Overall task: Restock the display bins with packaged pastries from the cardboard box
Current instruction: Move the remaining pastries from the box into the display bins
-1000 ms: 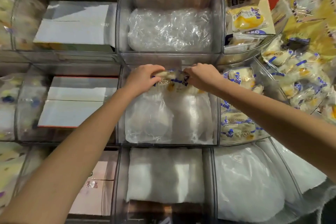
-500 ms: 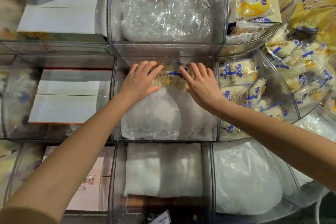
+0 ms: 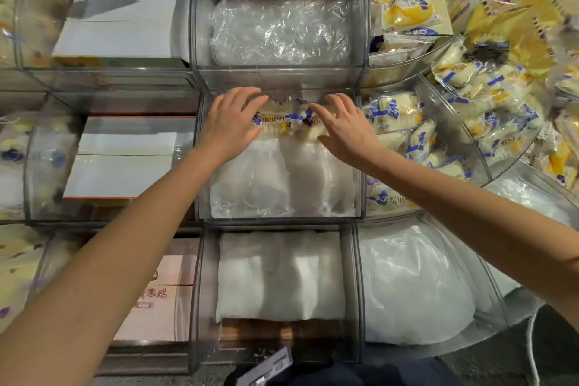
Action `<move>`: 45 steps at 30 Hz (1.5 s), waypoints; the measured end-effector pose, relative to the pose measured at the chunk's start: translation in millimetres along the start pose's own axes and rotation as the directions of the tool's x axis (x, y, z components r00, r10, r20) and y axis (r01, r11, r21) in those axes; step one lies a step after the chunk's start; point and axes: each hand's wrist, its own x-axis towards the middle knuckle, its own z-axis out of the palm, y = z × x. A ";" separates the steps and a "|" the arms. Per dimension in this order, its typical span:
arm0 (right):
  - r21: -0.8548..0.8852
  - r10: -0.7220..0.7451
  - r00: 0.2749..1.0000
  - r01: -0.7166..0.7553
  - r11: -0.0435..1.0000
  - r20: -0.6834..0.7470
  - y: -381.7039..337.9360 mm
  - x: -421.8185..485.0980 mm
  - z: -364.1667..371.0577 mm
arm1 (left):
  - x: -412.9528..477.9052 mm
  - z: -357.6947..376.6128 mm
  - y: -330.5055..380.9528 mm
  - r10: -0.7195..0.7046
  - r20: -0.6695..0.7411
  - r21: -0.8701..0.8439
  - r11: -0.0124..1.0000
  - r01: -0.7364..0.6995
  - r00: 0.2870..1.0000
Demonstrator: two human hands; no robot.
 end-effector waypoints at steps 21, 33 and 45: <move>0.277 0.448 0.892 -0.416 0.866 -0.061 129.0 -289.4 -47.1 | 28.0 -2.4 303.3 0.509 0.089 -0.182 0.853 -0.489 0.856; 0.399 0.885 0.465 -0.814 0.422 0.012 225.6 -659.4 -26.9 | -33.0 61.6 682.7 0.840 0.191 -0.327 0.542 -0.774 0.508; 0.525 0.964 -0.242 -0.810 -0.262 0.108 173.7 -974.5 13.1 | -208.7 121.3 1004.1 0.954 0.253 -0.484 -0.020 -0.875 -0.162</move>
